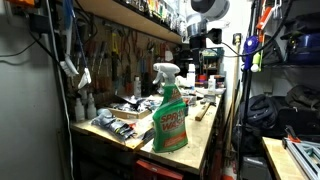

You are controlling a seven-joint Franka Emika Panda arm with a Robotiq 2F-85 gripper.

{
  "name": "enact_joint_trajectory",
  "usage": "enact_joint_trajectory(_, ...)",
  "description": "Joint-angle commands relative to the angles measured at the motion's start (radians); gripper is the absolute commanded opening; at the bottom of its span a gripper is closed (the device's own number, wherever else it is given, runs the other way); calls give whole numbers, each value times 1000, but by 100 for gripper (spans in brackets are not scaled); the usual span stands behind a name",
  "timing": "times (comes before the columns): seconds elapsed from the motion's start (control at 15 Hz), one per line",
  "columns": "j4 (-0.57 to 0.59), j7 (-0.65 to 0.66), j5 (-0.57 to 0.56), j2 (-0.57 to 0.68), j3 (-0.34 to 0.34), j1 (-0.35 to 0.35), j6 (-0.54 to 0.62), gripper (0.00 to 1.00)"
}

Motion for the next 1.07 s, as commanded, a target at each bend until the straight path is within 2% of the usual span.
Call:
enact_joint_trajectory(0.0, 53, 25, 22, 106, -46, -90, 149, 100)
enact_joint_trajectory(0.4, 107, 56, 13, 242, -159, -267, 369, 100)
enact_joint_trajectory(0.53, 126, 113, 8, 272, -178, -308, 373, 100)
enact_joint_trajectory(0.6, 139, 163, 7, 273, -177, -315, 332, 100)
enact_joint_trajectory(0.67, 111, 85, 1, 253, -166, -317, 366, 100)
enact_joint_trajectory(0.93, 133, 144, 1, 270, -166, -328, 356, 100)
enact_joint_trajectory(1.0, 148, 210, 3, 303, -171, -331, 381, 100)
